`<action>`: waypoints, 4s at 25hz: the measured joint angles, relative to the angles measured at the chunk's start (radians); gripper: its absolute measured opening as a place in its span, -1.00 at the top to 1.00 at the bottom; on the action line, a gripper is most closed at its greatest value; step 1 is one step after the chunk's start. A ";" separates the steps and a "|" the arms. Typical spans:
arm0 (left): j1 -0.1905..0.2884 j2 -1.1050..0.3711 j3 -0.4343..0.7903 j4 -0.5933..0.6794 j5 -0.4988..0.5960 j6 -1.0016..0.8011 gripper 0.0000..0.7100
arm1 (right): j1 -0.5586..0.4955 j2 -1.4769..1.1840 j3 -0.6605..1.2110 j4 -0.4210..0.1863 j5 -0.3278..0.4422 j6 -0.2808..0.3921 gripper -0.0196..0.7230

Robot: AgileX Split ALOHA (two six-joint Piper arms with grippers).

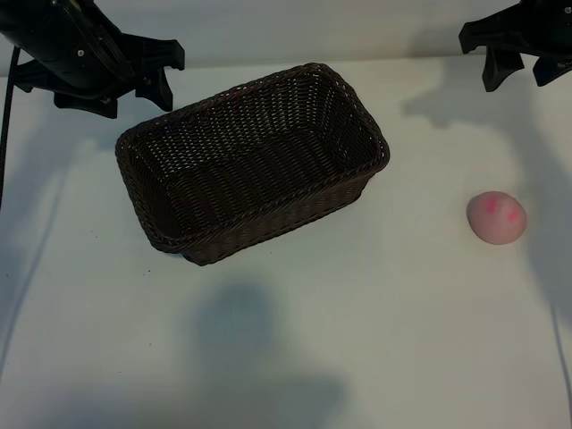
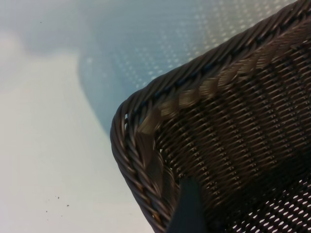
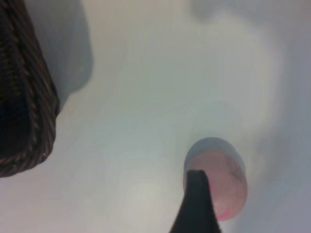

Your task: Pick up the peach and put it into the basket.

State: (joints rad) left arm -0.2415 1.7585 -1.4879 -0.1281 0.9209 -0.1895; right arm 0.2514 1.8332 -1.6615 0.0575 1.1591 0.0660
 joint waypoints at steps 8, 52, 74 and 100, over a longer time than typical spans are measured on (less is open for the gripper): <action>0.000 0.000 0.000 0.000 0.000 0.000 -0.63 | 0.000 0.000 0.000 0.000 0.001 0.000 -0.51; 0.000 -0.080 0.428 0.115 -0.310 -0.475 -0.63 | 0.000 0.000 0.000 0.000 0.001 -0.005 -0.51; 0.000 0.099 0.429 -0.079 -0.432 -0.343 0.72 | 0.000 0.000 0.000 0.000 0.009 -0.006 -0.51; 0.001 -0.003 0.227 -0.251 -0.202 0.083 0.73 | 0.000 0.000 0.000 0.000 0.041 -0.006 -0.51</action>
State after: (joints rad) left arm -0.2407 1.7556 -1.2612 -0.3794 0.7191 -0.1067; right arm 0.2514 1.8332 -1.6615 0.0575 1.2005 0.0599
